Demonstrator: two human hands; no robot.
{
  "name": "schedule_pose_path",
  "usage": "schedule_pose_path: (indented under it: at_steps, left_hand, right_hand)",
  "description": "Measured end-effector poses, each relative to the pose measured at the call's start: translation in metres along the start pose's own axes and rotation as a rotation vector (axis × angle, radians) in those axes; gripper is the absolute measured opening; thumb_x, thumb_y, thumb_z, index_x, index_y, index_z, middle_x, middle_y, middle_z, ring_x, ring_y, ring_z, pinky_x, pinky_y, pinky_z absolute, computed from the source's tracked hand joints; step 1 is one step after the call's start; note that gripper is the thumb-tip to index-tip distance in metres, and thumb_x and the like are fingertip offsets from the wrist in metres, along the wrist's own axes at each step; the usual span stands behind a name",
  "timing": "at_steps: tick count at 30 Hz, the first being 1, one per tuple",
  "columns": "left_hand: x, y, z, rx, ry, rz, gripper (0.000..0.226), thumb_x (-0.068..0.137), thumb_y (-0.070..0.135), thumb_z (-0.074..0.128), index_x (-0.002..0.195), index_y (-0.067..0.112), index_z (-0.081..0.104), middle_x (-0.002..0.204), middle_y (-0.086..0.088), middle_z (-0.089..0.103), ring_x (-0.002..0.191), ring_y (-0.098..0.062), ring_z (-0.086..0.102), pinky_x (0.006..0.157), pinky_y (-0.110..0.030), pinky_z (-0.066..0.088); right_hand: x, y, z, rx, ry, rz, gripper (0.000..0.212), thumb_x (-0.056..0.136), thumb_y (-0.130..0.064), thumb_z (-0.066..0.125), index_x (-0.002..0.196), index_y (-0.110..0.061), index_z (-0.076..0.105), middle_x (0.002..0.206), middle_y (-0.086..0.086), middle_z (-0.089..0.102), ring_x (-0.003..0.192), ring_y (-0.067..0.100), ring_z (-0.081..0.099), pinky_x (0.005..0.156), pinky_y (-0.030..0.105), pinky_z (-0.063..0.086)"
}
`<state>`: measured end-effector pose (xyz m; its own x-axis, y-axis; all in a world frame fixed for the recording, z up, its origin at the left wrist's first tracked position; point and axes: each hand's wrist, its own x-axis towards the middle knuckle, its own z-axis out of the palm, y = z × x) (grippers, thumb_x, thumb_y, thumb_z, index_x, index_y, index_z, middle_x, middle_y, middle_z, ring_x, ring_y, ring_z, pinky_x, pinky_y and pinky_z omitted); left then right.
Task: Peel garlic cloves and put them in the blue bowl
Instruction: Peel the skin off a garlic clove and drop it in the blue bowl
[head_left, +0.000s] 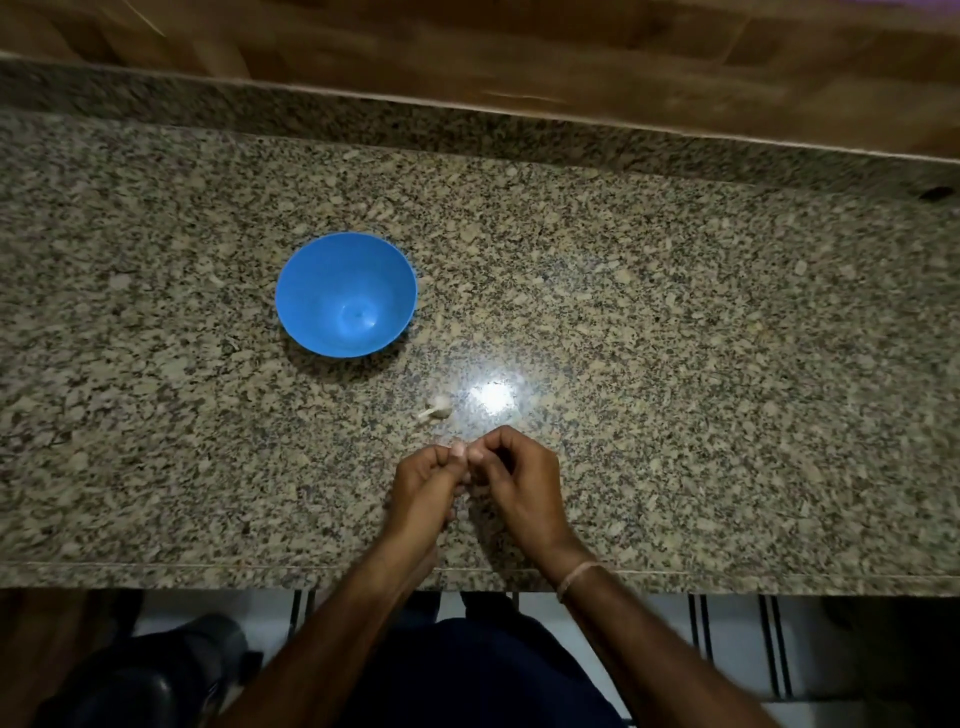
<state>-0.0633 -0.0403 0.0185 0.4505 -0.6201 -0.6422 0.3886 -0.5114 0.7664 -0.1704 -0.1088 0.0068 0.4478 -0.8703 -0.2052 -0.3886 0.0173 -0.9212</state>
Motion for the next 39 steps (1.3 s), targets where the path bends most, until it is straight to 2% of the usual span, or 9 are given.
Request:
schedule_pose_path:
  at_steps: [2, 4, 8, 10, 15, 18, 22, 30, 39]
  left_hand:
    - [-0.002, 0.003, 0.008, -0.021, 0.008, -0.041, 0.033, 0.107, 0.029, 0.056, 0.080, 0.013, 0.066, 0.054, 0.009, 0.055, 0.048, -0.007, 0.041, 0.045, -0.024, 0.032]
    - [-0.005, 0.005, 0.015, 0.031, 0.053, 0.033, 0.034, 0.109, 0.027, 0.051, 0.080, 0.012, 0.064, 0.056, 0.010, 0.054, 0.048, -0.006, 0.043, 0.047, -0.024, 0.033]
    - [-0.002, -0.001, 0.022, 0.448, 0.204, 0.215, 0.032, 0.109, 0.035, 0.040, 0.088, 0.017, 0.055, 0.075, 0.000, 0.059, 0.066, -0.018, 0.054, 0.061, -0.040, 0.042]
    - [-0.002, -0.001, 0.026, 0.516, 0.232, 0.252, 0.032, 0.110, 0.033, 0.035, 0.089, 0.016, 0.053, 0.076, -0.003, 0.059, 0.069, -0.020, 0.055, 0.063, -0.042, 0.042]
    - [0.004, -0.001, 0.033, 0.261, 0.134, 0.047, 0.037, 0.112, 0.035, 0.033, 0.089, 0.017, 0.058, 0.079, -0.002, 0.060, 0.069, -0.018, 0.056, 0.065, -0.037, 0.043]
    - [0.002, 0.000, 0.034, 0.380, 0.141, 0.138, 0.035, 0.112, 0.034, 0.033, 0.095, 0.013, 0.057, 0.083, -0.004, 0.060, 0.074, -0.018, 0.058, 0.067, -0.037, 0.044]
    - [-0.006, 0.007, 0.029, 0.604, 0.104, 0.341, 0.024, 0.110, 0.027, 0.038, 0.093, 0.014, 0.047, 0.078, -0.001, 0.055, 0.066, -0.017, 0.051, 0.054, -0.031, 0.035]
    - [-0.011, 0.026, 0.025, 0.638, 0.220, 0.312, 0.028, 0.099, 0.031, 0.066, 0.075, 0.017, 0.068, 0.064, 0.011, 0.065, 0.063, 0.007, 0.062, 0.050, -0.007, 0.039]
    - [-0.011, 0.031, 0.024, 0.539, 0.285, 0.266, 0.021, 0.093, 0.032, 0.076, 0.077, 0.018, 0.075, 0.063, 0.012, 0.068, 0.059, 0.006, 0.064, 0.048, -0.006, 0.039]
  right_hand:
    - [0.003, 0.005, -0.004, -0.071, 0.008, -0.066, 0.015, 0.097, -0.014, 0.071, 0.082, -0.015, 0.069, 0.075, -0.008, 0.069, 0.070, 0.011, 0.066, 0.062, 0.034, 0.055]
    - [0.006, 0.008, -0.007, -0.113, -0.002, -0.113, 0.018, 0.099, -0.016, 0.069, 0.081, -0.016, 0.067, 0.072, -0.009, 0.064, 0.066, 0.008, 0.061, 0.058, 0.029, 0.049]
    - [0.012, 0.006, -0.005, -0.105, -0.026, -0.028, 0.025, 0.099, -0.017, 0.068, 0.075, -0.014, 0.062, 0.062, -0.010, 0.057, 0.057, 0.003, 0.051, 0.053, 0.017, 0.038]
    - [0.011, 0.005, -0.005, -0.155, -0.010, -0.064, 0.028, 0.101, -0.019, 0.067, 0.074, -0.014, 0.059, 0.061, -0.011, 0.052, 0.056, 0.002, 0.046, 0.053, 0.014, 0.032]
    - [0.011, 0.008, -0.017, -0.344, -0.034, -0.317, 0.023, 0.108, -0.023, 0.053, 0.086, -0.014, 0.053, 0.080, -0.007, 0.047, 0.069, 0.008, 0.042, 0.061, 0.021, 0.029]
    - [0.014, 0.004, -0.017, -0.323, -0.036, -0.220, 0.025, 0.106, -0.022, 0.058, 0.082, -0.016, 0.054, 0.071, -0.009, 0.048, 0.061, 0.005, 0.042, 0.057, 0.022, 0.029]
    - [0.018, 0.001, -0.018, -0.236, -0.016, -0.048, 0.030, 0.102, -0.024, 0.064, 0.075, -0.018, 0.055, 0.060, -0.011, 0.051, 0.053, 0.004, 0.045, 0.050, 0.018, 0.031]
    - [0.013, 0.006, -0.021, -0.319, -0.019, -0.156, 0.027, 0.105, -0.024, 0.061, 0.080, -0.017, 0.053, 0.069, -0.009, 0.049, 0.061, 0.004, 0.042, 0.055, 0.015, 0.026]
    - [0.014, 0.006, -0.021, -0.264, 0.033, -0.224, 0.027, 0.104, -0.024, 0.063, 0.080, -0.016, 0.054, 0.070, -0.007, 0.050, 0.061, 0.009, 0.043, 0.055, 0.024, 0.034]
